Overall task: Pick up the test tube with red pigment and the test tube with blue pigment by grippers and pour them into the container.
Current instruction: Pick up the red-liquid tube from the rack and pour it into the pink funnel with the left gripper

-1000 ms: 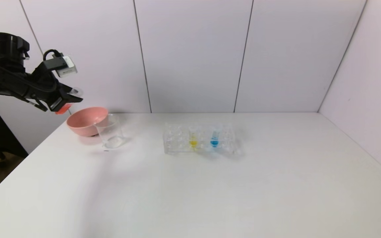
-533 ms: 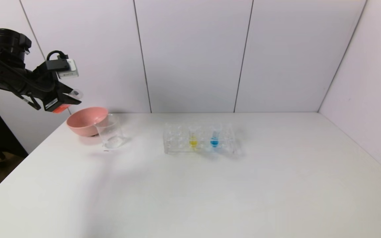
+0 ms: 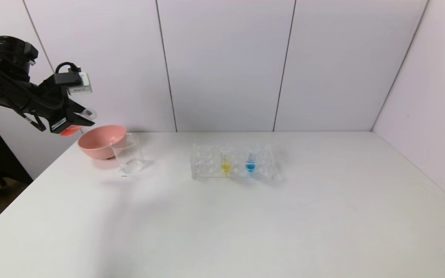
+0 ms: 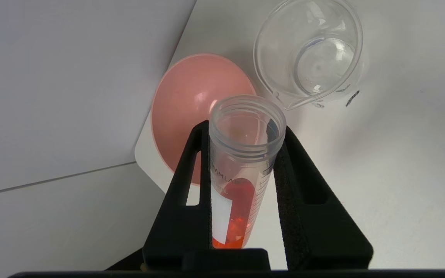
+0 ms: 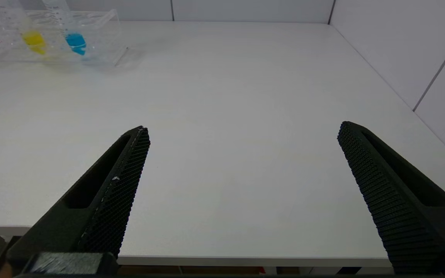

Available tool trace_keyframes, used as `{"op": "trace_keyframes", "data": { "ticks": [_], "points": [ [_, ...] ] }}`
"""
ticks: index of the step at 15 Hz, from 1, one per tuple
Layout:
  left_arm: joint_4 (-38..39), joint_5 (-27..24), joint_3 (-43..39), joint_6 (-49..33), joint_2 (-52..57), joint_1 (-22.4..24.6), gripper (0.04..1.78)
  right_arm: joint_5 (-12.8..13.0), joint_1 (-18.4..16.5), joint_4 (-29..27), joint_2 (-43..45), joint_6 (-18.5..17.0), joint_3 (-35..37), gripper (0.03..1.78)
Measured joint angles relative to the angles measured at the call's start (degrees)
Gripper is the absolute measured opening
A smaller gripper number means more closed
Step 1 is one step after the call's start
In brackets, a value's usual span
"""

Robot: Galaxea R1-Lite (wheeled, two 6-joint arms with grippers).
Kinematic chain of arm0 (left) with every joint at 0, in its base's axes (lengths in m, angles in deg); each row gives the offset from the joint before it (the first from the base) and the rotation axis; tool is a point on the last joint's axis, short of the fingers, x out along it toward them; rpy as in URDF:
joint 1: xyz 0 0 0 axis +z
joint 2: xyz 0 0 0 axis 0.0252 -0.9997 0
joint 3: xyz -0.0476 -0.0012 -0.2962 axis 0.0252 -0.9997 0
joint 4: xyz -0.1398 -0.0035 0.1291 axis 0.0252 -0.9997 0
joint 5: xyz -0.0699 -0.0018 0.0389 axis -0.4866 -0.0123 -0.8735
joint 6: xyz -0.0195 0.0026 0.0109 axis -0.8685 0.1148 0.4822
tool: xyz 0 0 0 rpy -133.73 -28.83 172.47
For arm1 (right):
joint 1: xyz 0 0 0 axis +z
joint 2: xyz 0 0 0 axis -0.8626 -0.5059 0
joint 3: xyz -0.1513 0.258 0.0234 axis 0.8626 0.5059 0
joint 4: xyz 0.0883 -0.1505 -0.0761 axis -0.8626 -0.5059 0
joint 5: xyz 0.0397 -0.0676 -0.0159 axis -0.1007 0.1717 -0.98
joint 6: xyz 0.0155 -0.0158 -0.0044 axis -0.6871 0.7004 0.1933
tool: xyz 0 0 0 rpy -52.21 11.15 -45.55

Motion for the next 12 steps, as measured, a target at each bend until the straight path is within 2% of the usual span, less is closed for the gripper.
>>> {"op": "trace_keyframes", "data": {
  "ticks": [7,12],
  "points": [
    [-0.74,0.13,0.09,0.56,0.21,-0.1,0.5,0.0,0.0,0.0,0.0,0.0,0.0,1.77],
    [-4.12,0.44,0.02,3.21,0.24,-0.32,0.5,0.0,0.0,0.0,0.0,0.0,0.0,1.77]
  ]
}}
